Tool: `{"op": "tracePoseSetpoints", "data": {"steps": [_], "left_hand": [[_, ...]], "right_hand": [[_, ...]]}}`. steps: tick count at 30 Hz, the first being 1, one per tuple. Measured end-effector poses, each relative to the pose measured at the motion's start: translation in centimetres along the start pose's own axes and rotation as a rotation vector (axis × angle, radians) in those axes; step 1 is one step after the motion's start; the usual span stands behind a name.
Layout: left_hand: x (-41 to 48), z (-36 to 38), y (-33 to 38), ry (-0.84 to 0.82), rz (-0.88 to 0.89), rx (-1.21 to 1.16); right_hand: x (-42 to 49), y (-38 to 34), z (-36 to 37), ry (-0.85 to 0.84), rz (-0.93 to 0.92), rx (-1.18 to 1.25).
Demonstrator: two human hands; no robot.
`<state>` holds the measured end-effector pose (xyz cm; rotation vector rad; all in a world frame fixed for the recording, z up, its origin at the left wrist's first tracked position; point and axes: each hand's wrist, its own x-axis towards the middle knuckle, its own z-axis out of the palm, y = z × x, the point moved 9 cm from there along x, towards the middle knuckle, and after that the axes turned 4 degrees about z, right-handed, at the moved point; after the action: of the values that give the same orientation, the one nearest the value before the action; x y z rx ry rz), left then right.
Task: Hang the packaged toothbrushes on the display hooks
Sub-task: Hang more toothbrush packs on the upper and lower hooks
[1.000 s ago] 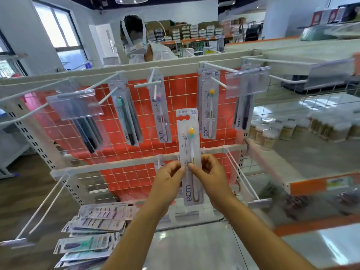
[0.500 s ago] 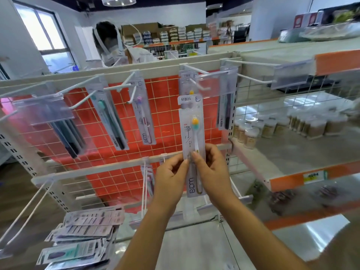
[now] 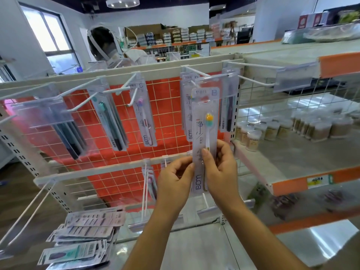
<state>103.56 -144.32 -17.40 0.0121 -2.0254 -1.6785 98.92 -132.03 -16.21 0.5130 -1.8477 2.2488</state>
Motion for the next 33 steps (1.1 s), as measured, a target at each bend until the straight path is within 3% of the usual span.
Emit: {"op": "tracePoseSetpoints", "data": {"steps": [16,25,33], "left_hand": [[0.5,-0.6,-2.0,0.058,-0.048,0.051],[1.3,-0.6,-2.7,0.071,-0.068,0.035],[2.2,-2.4,-3.7,0.118,-0.097,0.072]], "right_hand": [[2.5,0.0,-0.7,0.043,-0.001,-0.017],[5.3,1.9,-0.3,0.054,-0.021,-0.158],[11.7,5.3,0.6,-0.016,0.149,-0.102]]}}
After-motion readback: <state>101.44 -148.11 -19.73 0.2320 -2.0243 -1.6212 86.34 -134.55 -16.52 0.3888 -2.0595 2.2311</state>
